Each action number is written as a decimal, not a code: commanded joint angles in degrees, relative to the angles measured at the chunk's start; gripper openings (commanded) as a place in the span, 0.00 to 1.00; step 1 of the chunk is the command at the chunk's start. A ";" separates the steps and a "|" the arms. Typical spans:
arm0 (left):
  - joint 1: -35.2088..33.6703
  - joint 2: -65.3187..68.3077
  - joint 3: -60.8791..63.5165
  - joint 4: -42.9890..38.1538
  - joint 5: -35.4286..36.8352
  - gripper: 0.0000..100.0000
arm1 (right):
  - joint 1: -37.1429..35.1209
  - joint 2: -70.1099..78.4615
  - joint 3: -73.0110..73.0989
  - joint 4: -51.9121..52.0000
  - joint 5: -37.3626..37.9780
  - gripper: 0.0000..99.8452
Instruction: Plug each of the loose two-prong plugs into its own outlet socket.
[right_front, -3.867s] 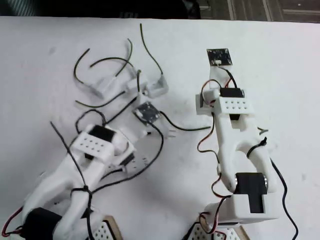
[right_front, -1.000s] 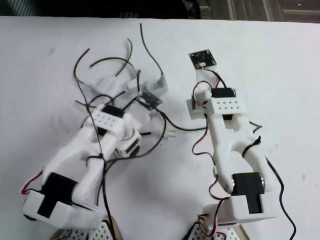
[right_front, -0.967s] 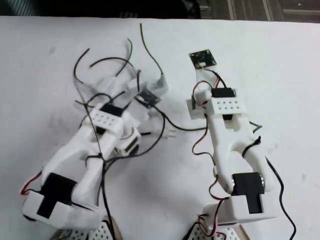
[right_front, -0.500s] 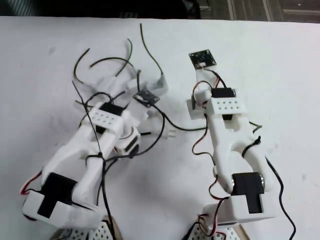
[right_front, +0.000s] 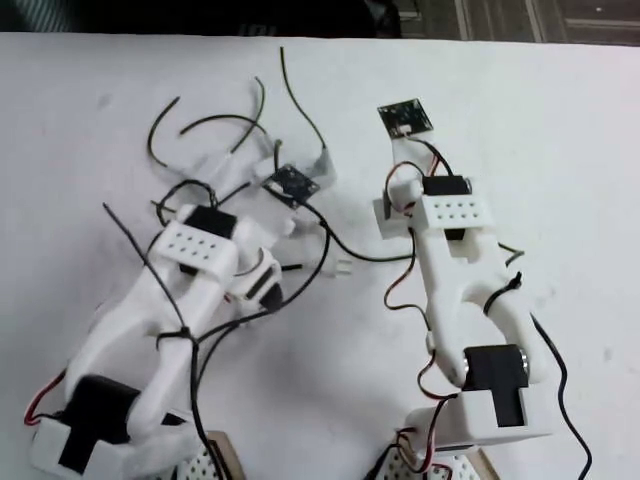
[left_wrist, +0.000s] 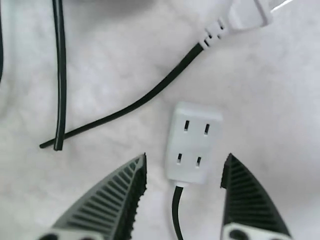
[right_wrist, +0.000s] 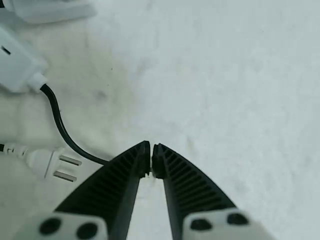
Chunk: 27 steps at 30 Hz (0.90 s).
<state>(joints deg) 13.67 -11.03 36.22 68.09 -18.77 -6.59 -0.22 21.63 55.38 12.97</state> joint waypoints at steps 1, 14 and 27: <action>-1.36 -2.86 -0.70 1.23 -0.79 0.25 | -0.13 -0.40 -0.53 -0.04 0.44 0.02; -20.00 -23.69 3.69 8.09 -0.88 0.03 | -0.57 -0.40 -0.44 0.13 0.79 0.02; -34.95 -38.73 31.82 -14.77 -2.73 0.02 | -7.52 -2.77 -1.58 12.70 17.32 0.02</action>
<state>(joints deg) -20.09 -46.46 64.97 56.92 -19.56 -10.11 -0.22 21.63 64.79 24.57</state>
